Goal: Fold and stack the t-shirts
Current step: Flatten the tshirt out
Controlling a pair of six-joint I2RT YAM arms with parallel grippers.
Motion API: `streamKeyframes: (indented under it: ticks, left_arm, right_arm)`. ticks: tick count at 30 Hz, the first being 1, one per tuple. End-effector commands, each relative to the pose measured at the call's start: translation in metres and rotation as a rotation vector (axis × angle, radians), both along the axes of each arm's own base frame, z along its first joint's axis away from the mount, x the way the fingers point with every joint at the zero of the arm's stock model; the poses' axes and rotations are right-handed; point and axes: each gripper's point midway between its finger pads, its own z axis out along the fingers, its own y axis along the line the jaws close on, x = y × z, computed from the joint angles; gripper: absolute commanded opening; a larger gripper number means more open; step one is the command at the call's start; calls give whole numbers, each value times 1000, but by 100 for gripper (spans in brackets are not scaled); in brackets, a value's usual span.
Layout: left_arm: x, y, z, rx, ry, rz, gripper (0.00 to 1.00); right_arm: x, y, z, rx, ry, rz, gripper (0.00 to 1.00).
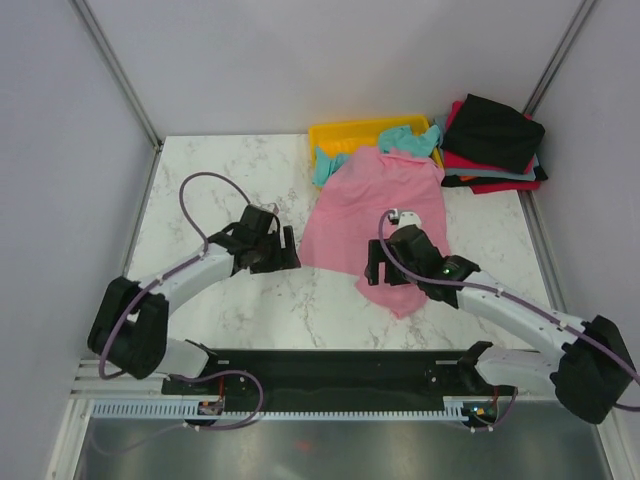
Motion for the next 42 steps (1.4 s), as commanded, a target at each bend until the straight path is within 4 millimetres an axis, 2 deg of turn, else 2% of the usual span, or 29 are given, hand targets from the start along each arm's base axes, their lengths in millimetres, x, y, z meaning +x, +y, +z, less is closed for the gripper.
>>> streamKeyframes:
  ticks: [1,3,5,10,15,22,25,31,34,35,37,38,39,40,41,42]
  left_arm:
    - [36,-19,3,-48,-58,40,80]
    - [39,-24,-4,-56,-33,39,79]
    - [41,-25,-7,-58,-37,43,79]
    - [39,-18,-13,-29,-42,43,79]
    - [34,-4,-7,-20,-70,70,79]
    - [22,12,11,-38,-138,98,80]
    - [14,17,4,-32,-127,105,80]
    - [9,19,-3,-36,-123,106,80]
    - [9,17,-4,-44,-126,100,81]
    - [11,15,-4,-48,-127,97,81]
    - [14,13,-2,-53,-128,98,81]
    - [15,11,-4,-57,-122,94,81]
    - [16,9,-5,-60,-117,91,81]
    - [21,7,-1,-70,-124,93,81]
    - [22,2,-4,-79,-114,80,81]
    - [24,0,-4,-81,-111,76,81]
  right_arm:
    - [-1,29,6,-23,-16,102,88]
    - [-3,35,-4,-73,-3,113,83]
    - [-3,45,-5,-88,-3,133,76]
    - [-7,69,-30,-173,50,176,69]
    - [-5,66,-63,-267,110,151,63]
    - [7,59,-86,-349,93,104,56]
    - [8,58,-97,-374,105,101,53]
    - [9,58,-103,-393,112,99,40]
    - [10,56,-105,-402,112,91,22]
    - [11,57,-103,-392,100,88,11]
    - [10,54,-104,-389,95,77,0]
    - [11,52,-102,-386,86,65,0]
    - [13,54,-93,-349,56,51,0]
    - [10,42,-95,-354,45,16,0]
    - [13,44,-74,-284,-13,-6,0]
    - [13,40,-69,-257,-34,-23,0]
